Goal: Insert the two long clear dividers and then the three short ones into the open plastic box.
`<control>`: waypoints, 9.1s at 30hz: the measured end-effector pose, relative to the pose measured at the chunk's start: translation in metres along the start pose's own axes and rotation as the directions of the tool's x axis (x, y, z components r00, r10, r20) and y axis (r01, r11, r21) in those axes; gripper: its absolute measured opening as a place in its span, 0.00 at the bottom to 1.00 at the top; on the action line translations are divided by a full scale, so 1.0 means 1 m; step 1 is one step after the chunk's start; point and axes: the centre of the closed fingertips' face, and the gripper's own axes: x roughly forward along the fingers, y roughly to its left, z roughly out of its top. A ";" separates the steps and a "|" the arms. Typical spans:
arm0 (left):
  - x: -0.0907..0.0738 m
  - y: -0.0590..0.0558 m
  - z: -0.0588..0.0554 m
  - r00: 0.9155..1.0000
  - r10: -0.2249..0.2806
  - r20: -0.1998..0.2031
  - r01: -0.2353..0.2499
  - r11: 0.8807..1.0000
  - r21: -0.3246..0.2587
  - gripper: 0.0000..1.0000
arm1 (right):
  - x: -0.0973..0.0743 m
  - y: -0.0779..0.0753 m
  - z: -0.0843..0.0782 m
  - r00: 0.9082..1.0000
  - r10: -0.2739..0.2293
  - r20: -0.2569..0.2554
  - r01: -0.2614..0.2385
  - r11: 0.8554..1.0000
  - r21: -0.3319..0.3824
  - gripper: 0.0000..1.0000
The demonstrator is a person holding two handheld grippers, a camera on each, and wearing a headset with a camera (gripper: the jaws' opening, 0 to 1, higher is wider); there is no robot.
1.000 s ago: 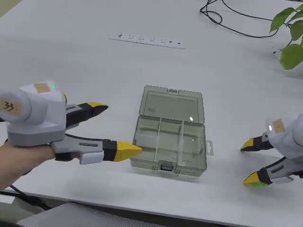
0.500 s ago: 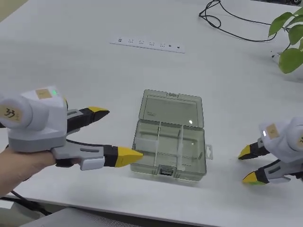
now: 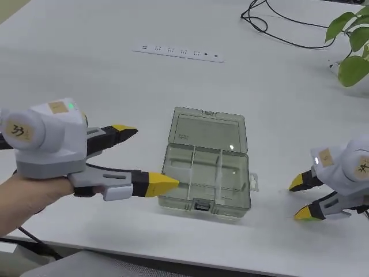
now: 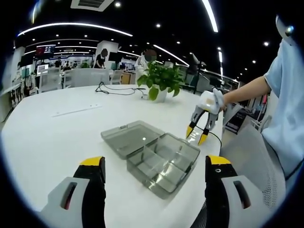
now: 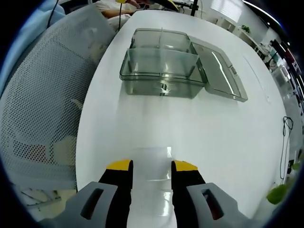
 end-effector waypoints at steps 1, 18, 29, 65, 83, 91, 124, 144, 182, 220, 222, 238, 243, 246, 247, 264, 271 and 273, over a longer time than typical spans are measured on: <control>0.000 0.000 0.000 1.000 0.001 0.001 -0.001 1.000 -0.004 0.88 | -0.001 0.000 0.001 1.000 -0.004 0.007 0.004 1.000 0.004 0.32; 0.018 -0.010 0.002 1.000 -0.002 0.020 0.004 0.992 -0.124 0.79 | -0.034 -0.013 0.047 0.973 -0.174 0.149 0.165 0.984 0.069 0.32; 0.036 -0.026 0.029 0.999 -0.034 0.034 0.042 0.964 -0.262 0.63 | -0.056 -0.006 0.110 0.935 -0.257 0.244 0.264 0.964 0.005 0.32; 0.073 -0.064 0.002 0.983 -0.175 -0.057 0.102 0.773 -0.626 0.05 | -0.045 -0.007 0.180 0.898 -0.349 0.268 0.400 0.901 -0.169 0.32; 0.072 -0.071 0.006 0.978 -0.206 -0.010 0.148 0.736 -0.661 0.00 | -0.046 0.001 0.184 0.905 -0.332 0.265 0.389 0.898 -0.205 0.32; 0.068 -0.072 0.008 0.978 -0.208 0.016 0.167 0.736 -0.656 0.00 | -0.050 0.007 0.190 0.898 -0.293 0.328 0.349 0.928 -0.127 0.44; 0.035 -0.098 -0.006 0.900 -0.367 -0.235 0.375 0.927 -0.010 0.00 | -0.068 0.036 0.192 0.938 0.123 0.323 -0.144 0.989 0.041 0.17; 0.034 -0.111 -0.004 0.887 -0.425 -0.182 0.438 0.898 0.035 0.00 | -0.052 0.052 0.195 0.921 0.276 0.274 -0.295 0.955 0.032 0.05; 0.028 -0.112 0.006 0.901 -0.430 -0.061 0.433 0.900 0.058 0.00 | -0.057 0.057 0.198 0.919 0.353 0.174 -0.360 0.933 0.011 0.03; 0.016 -0.034 -0.011 0.992 -0.116 -0.047 0.119 0.991 0.068 0.55 | -0.031 0.000 0.185 0.979 0.165 -0.118 -0.157 0.985 0.073 0.02; 0.015 -0.028 -0.014 0.994 -0.091 -0.055 0.094 0.993 0.069 0.65 | -0.028 -0.006 0.186 0.981 0.155 -0.119 -0.147 0.986 0.078 0.02; 0.007 -0.014 -0.028 0.998 0.000 -0.064 0.004 0.998 0.063 1.00 | -0.013 -0.016 0.189 0.984 0.153 -0.096 -0.141 0.983 0.120 0.02; 0.004 -0.015 -0.030 0.998 -0.002 -0.064 0.005 0.998 0.056 0.99 | -0.007 -0.021 0.187 0.985 0.146 -0.096 -0.134 0.983 0.122 0.02; 0.003 -0.016 -0.033 0.998 -0.001 -0.067 0.004 0.999 0.049 0.98 | -0.004 -0.017 0.183 0.983 0.152 -0.106 -0.139 0.983 0.118 0.02; 0.004 -0.016 -0.034 0.998 -0.001 -0.067 0.004 0.999 0.049 0.98 | -0.004 -0.016 0.183 0.983 0.150 -0.108 -0.138 0.984 0.112 0.02; 0.003 -0.021 -0.038 0.997 -0.015 -0.073 0.017 0.999 0.034 0.94 | 0.002 -0.016 0.182 0.985 0.140 -0.102 -0.135 0.989 0.056 0.02; 0.004 -0.023 -0.038 0.997 -0.017 -0.073 0.019 0.999 0.033 0.94 | 0.003 -0.014 0.183 0.986 0.136 -0.093 -0.134 0.990 0.036 0.02; 0.004 -0.023 -0.038 0.997 -0.017 -0.075 0.020 0.999 0.031 0.94 | 0.002 -0.015 0.182 0.986 0.135 -0.094 -0.131 0.990 0.045 0.02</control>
